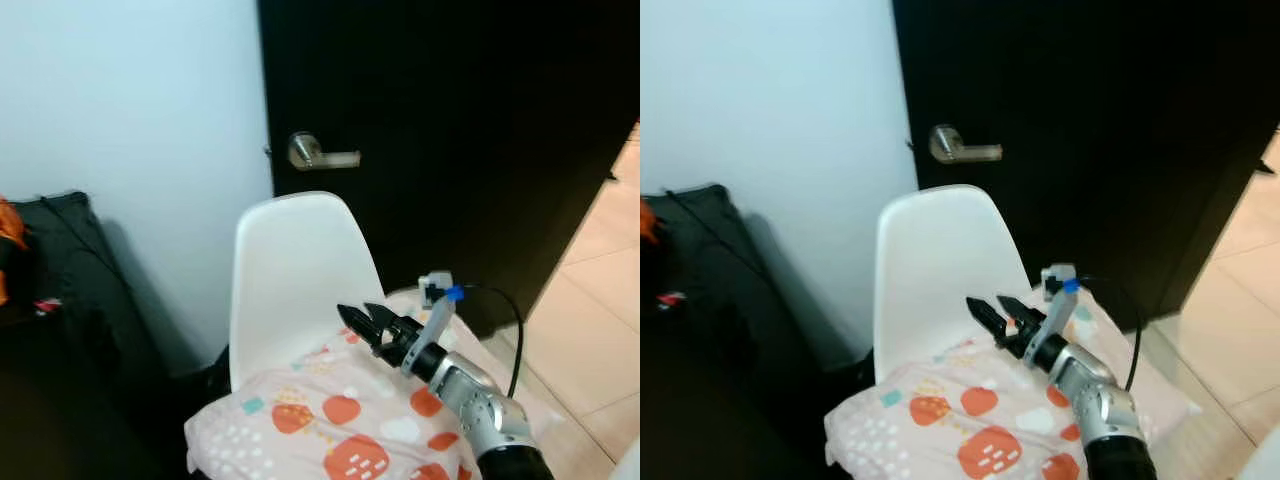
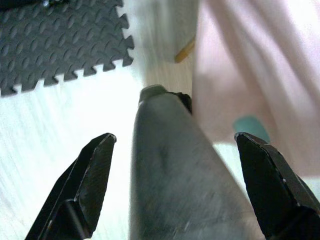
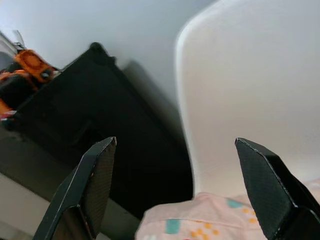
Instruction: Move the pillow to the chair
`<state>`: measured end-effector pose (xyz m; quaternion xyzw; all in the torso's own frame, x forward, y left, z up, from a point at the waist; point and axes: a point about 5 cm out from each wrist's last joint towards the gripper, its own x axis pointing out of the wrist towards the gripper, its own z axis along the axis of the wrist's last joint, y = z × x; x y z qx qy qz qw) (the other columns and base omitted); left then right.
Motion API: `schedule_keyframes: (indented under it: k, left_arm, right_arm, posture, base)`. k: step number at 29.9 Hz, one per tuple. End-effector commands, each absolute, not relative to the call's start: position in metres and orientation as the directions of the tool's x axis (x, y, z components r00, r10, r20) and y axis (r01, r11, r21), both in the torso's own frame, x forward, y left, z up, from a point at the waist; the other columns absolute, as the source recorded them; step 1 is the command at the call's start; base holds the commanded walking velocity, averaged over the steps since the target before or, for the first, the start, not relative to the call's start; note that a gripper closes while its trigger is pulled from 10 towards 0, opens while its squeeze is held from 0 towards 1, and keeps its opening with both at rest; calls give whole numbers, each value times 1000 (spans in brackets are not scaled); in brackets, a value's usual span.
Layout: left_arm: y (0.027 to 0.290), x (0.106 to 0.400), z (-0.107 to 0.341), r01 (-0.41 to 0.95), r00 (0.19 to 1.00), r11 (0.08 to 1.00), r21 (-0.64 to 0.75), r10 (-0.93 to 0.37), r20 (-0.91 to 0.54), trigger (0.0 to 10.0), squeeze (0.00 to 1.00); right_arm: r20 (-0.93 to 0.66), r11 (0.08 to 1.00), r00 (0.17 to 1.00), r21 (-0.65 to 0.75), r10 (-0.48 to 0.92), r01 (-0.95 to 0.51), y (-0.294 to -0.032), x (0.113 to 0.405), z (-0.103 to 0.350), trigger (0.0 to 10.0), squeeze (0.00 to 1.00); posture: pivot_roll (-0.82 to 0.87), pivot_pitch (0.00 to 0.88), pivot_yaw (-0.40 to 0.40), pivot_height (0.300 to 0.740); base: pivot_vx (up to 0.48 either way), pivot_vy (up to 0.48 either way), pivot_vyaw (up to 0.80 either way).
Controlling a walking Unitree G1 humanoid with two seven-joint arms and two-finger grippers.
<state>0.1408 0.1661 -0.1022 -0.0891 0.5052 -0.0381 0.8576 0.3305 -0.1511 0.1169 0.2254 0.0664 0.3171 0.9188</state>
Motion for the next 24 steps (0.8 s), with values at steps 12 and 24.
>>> schedule_keyframes:
  k: [12,24]
  left_arm:
    - [166,141,-102,0,473,986,-168,-148,-869,10000,0]
    - [160,145,-102,9,472,986,-168,-152,-868,10000,0]
  right_arm:
    - [-257,834,828,402,498,-377,-154,325,65,10000,0]
    - [-759,983,652,112,-12,149,-222,238,-45,10000,0]
  posture:
    - [-44,61,10,740]
    - [-50,44,-2,740]
  base:
    - [0,0,0]
    - [0,0,-513]
